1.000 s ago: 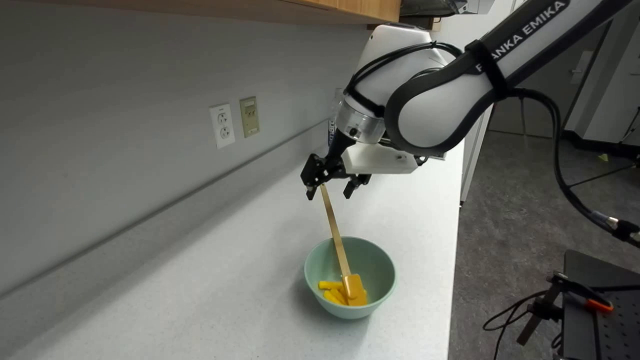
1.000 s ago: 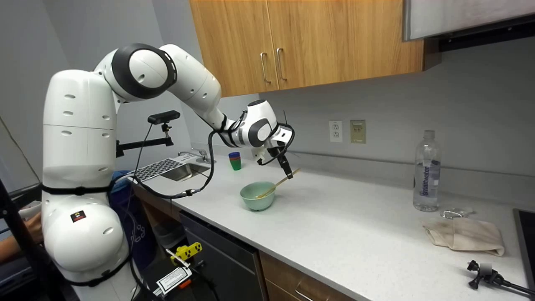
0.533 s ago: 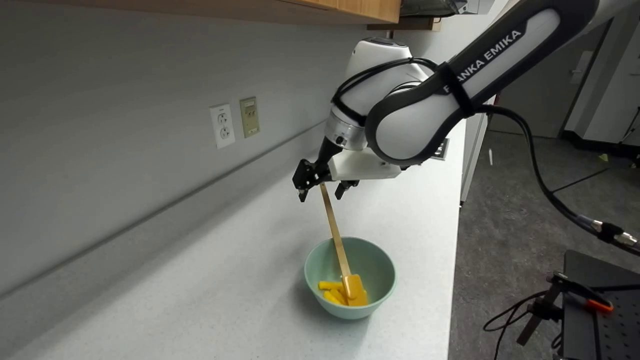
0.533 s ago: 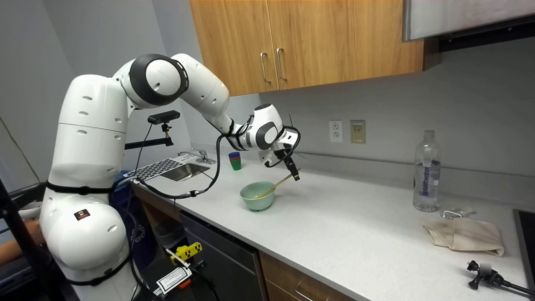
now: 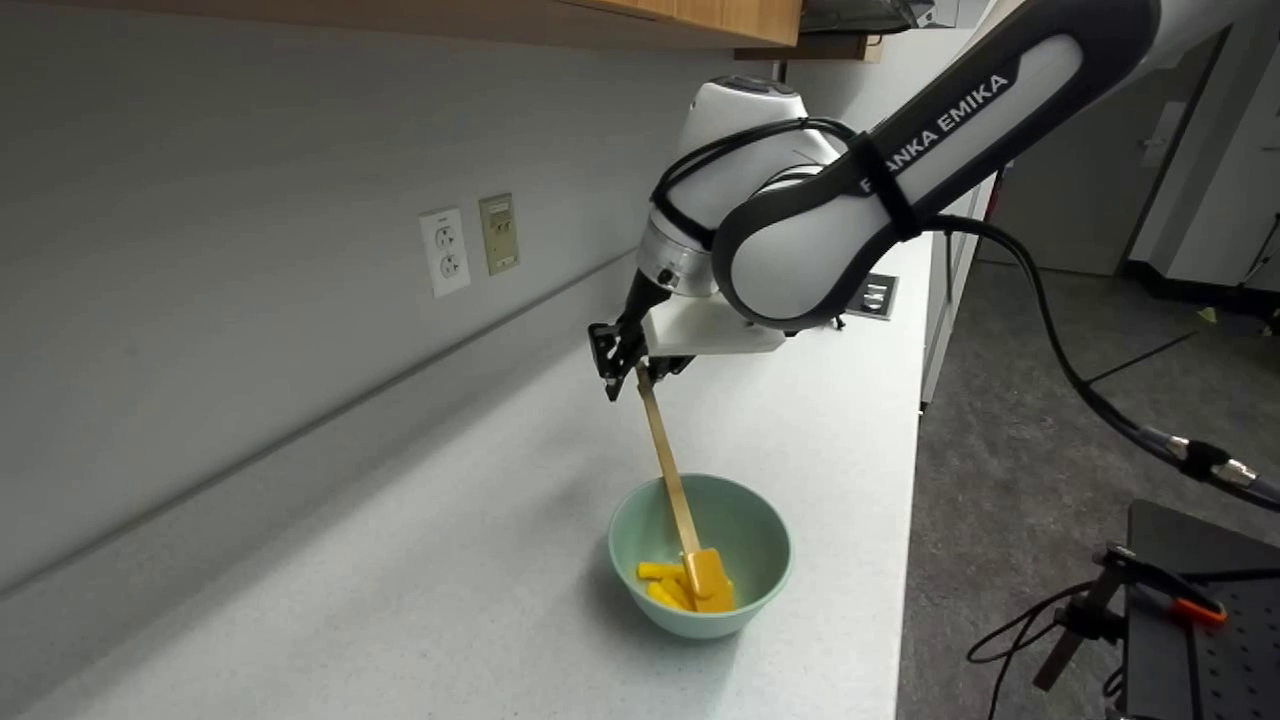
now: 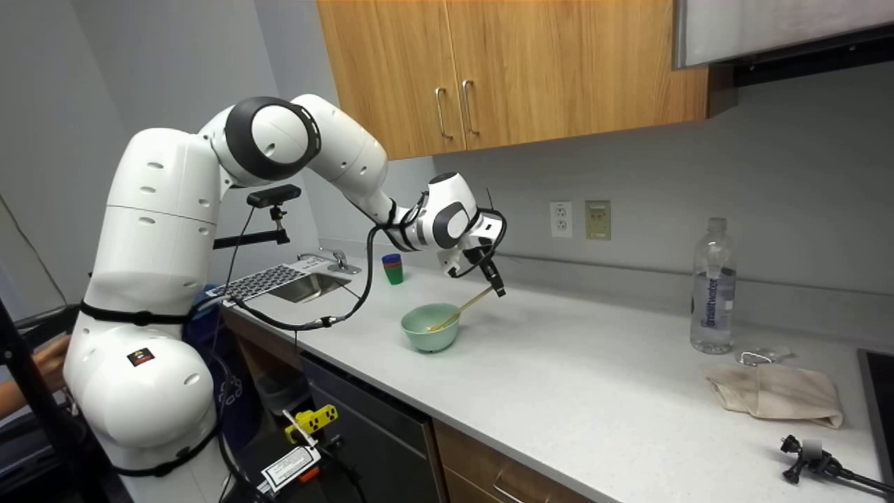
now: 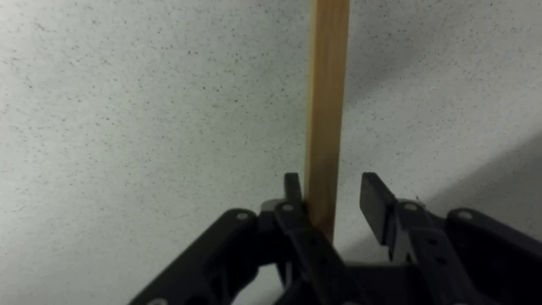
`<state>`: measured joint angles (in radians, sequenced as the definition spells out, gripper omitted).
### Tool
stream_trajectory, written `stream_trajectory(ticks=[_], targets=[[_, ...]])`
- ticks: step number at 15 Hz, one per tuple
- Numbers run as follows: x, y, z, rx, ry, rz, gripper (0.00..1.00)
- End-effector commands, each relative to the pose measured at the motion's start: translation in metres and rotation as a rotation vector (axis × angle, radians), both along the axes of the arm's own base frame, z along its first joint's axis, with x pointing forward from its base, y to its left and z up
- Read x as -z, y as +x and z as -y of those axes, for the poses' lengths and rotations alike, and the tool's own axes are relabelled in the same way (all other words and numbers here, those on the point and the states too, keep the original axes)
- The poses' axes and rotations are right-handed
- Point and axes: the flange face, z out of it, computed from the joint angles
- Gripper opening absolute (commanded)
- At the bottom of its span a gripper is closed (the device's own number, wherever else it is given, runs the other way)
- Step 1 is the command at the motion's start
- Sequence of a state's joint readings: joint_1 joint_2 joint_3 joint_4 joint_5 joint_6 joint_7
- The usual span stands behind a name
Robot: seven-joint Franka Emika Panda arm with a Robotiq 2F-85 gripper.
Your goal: Mix in the bowl with the spatula
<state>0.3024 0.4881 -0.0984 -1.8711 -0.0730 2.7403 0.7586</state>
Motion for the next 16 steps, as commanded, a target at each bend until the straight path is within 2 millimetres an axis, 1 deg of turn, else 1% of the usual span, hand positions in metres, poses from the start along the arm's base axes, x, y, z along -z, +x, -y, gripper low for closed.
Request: stream_trajectory(ticks=[1, 2, 3, 6, 7, 11, 16], targets=[[-0.012, 0.002, -0.007, 0.009, -0.035, 0.017, 0.11], [-0.013, 0.001, -0.008, 0.01, -0.041, 0.018, 0.04], [-0.015, 0.0, -0.009, 0.011, -0.047, 0.019, 0.0], [-0.021, -0.005, -0.013, 0.007, -0.066, 0.03, 0.01], [-0.024, -0.008, -0.016, 0.004, -0.07, 0.037, 0.02], [-0.042, -0.018, -0.028, -0.022, -0.091, 0.075, 0.02], [-0.062, -0.041, -0.042, -0.053, -0.128, 0.129, 0.02]])
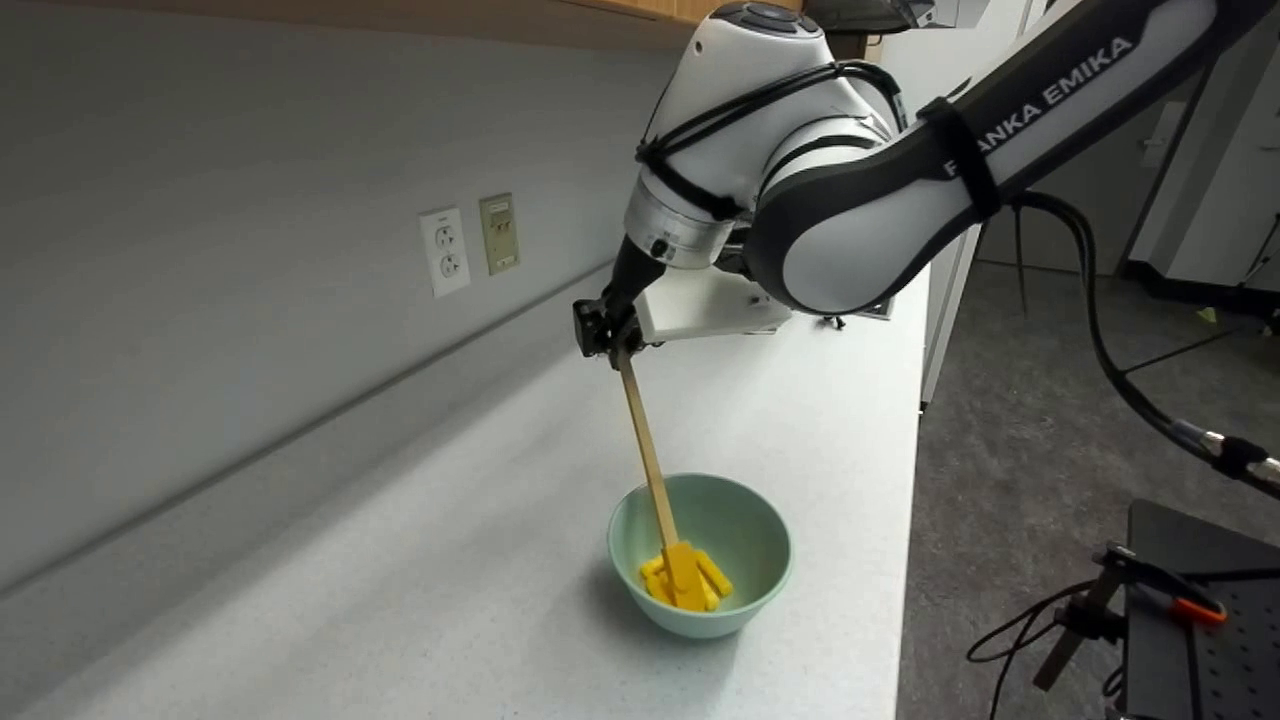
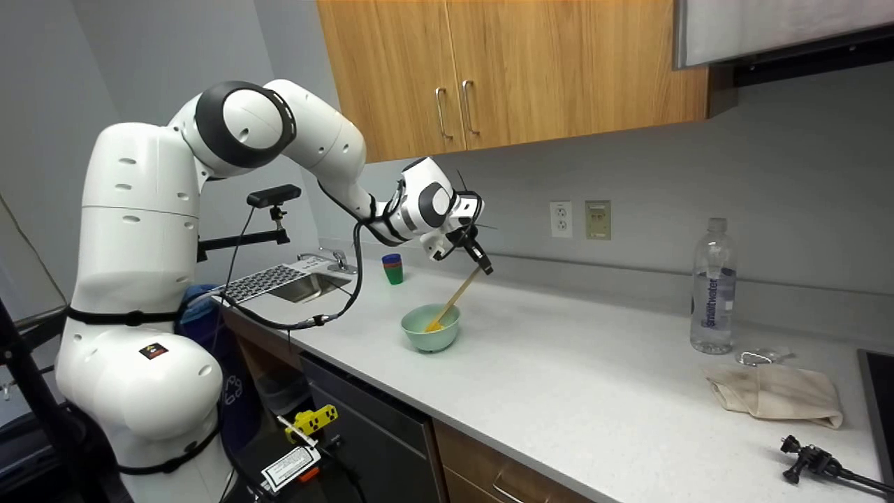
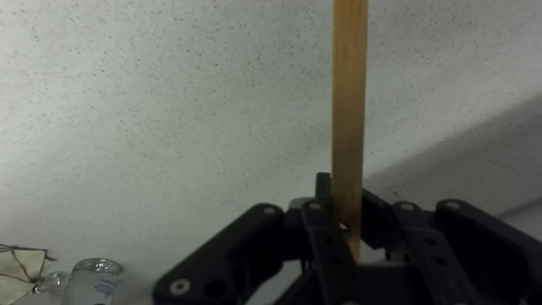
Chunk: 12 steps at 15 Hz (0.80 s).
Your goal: Mix in the bowl with the spatula
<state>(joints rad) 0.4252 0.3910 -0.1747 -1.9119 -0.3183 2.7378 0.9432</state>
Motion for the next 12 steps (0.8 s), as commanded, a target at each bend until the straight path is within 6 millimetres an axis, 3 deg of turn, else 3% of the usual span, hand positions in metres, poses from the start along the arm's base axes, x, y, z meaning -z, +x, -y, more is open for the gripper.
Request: stream_trajectory(ticks=[1, 7, 12], targets=[[-0.019, -0.024, -0.004, -0.007, -0.032, 0.046, 0.02], [-0.009, -0.047, -0.011, -0.013, 0.023, -0.019, 0.02], [0.003, -0.047, -0.014, 0.018, 0.073, -0.036, 0.02]])
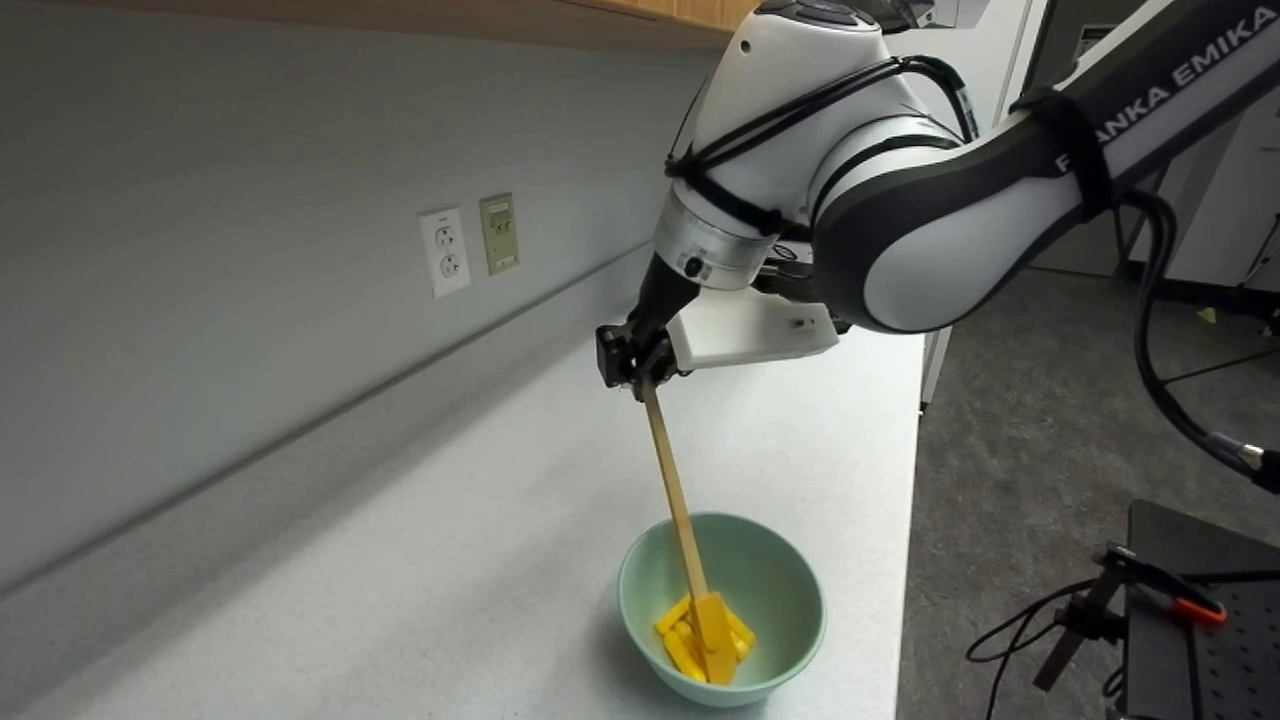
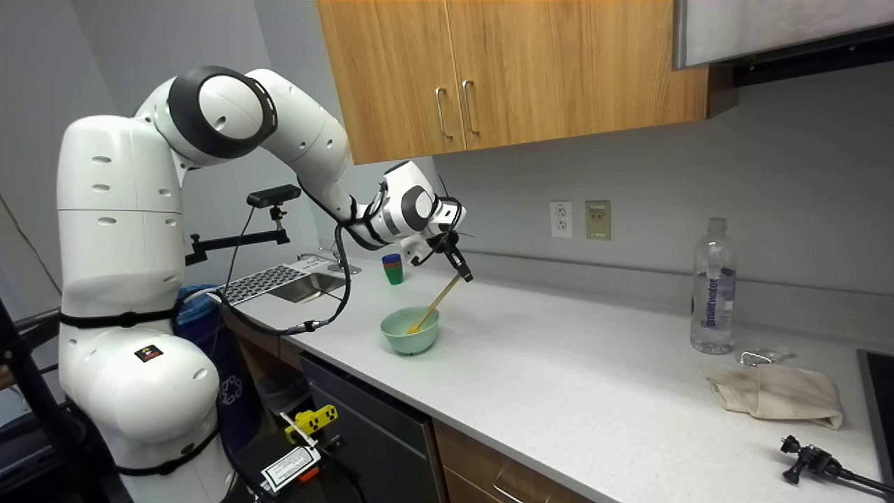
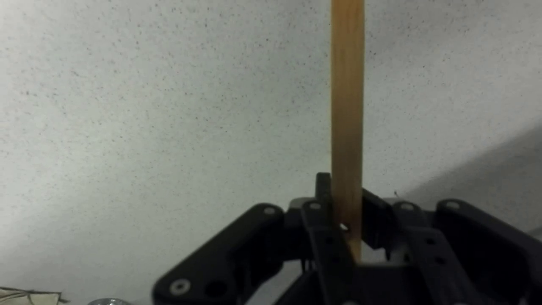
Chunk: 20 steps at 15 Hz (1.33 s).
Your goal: Mix in the bowl with the spatula
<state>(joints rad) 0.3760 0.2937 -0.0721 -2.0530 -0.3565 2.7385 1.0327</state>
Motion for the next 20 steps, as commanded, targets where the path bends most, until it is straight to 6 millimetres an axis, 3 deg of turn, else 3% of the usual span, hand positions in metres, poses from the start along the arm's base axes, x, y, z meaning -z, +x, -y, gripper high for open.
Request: stream_trajectory(ticks=[1, 10, 17, 20], targets=[[-0.003, 0.0, 0.004, 0.006, 0.022, 0.02, 0.02], [-0.015, 0.003, 0.01, -0.042, -0.065, 0.202, 0.02], [-0.005, -0.007, 0.004, -0.053, -0.014, 0.145, 0.02], [-0.002, -0.003, 0.006, -0.015, 0.013, 0.14, 0.02]])
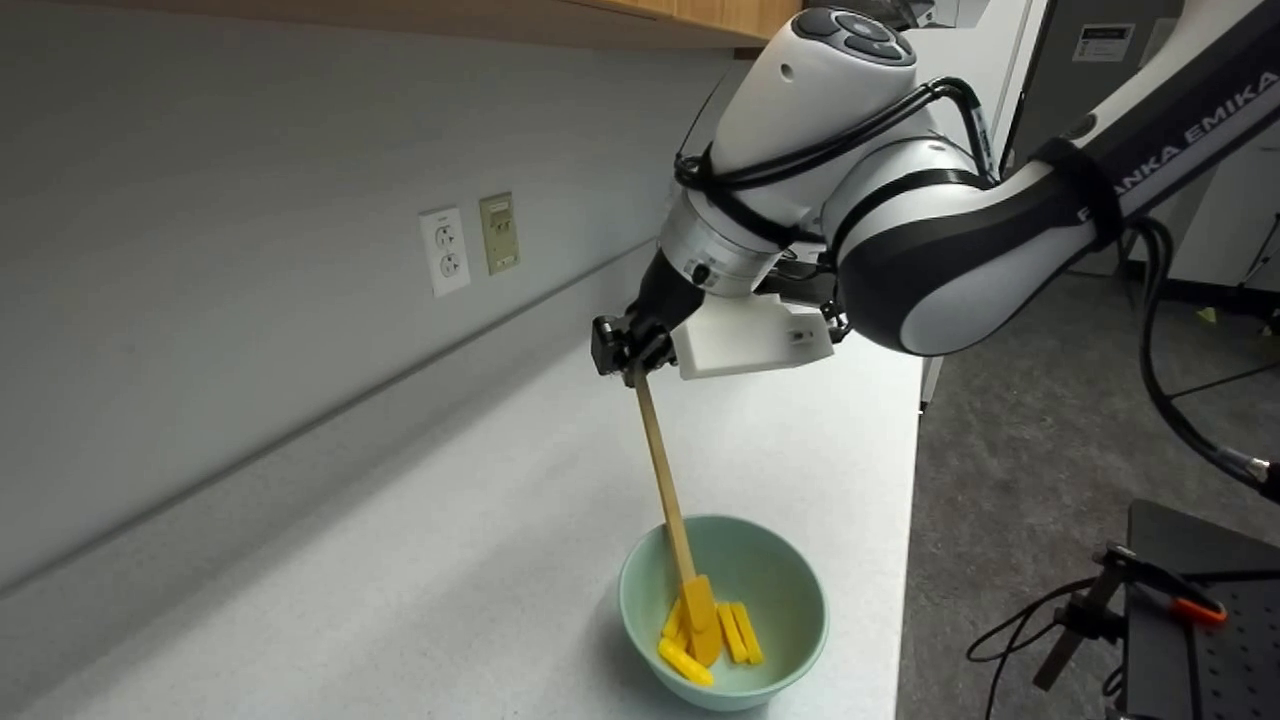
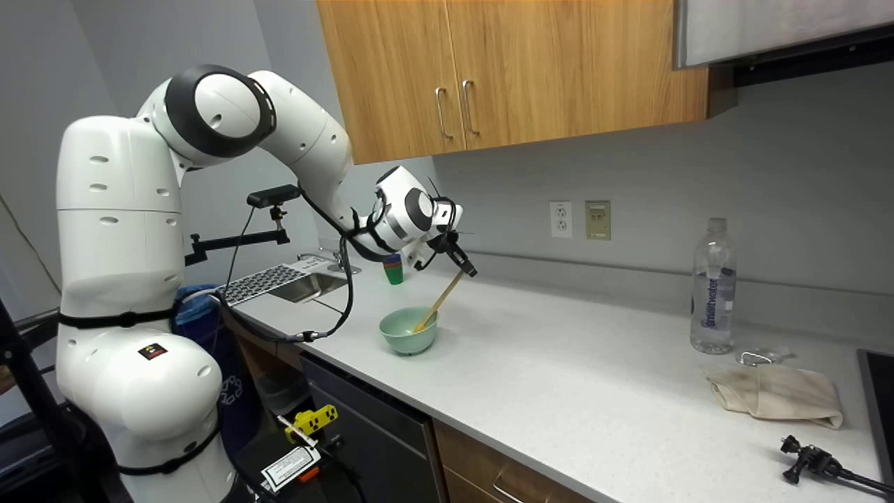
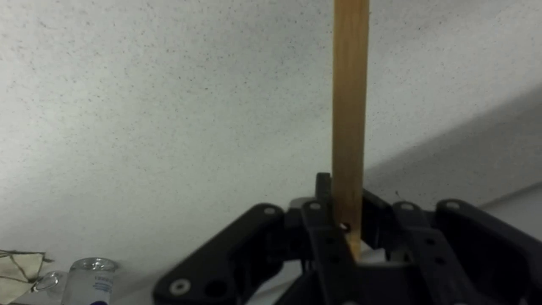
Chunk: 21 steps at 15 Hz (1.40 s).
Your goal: Mix in the bowl with the spatula
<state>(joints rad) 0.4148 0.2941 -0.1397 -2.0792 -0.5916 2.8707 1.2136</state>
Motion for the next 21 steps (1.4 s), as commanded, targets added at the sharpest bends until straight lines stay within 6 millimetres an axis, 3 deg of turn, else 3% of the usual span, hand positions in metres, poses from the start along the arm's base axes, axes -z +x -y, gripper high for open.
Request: stream_trajectory(ticks=[1, 5, 11, 14, 15, 21], targets=[[-0.004, 0.004, 0.008, 0.016, 0.029, 0.025, 0.02], [-0.016, 0.013, 0.021, 0.008, -0.048, 0.109, 0.02], [-0.036, 0.005, -0.004, -0.009, -0.098, 0.186, 0.02], [-0.031, -0.005, -0.016, -0.029, -0.063, 0.157, 0.02], [-0.022, -0.005, -0.006, -0.025, -0.063, 0.146, 0.02], [-0.011, -0.013, -0.002, -0.003, -0.044, 0.106, 0.02]])
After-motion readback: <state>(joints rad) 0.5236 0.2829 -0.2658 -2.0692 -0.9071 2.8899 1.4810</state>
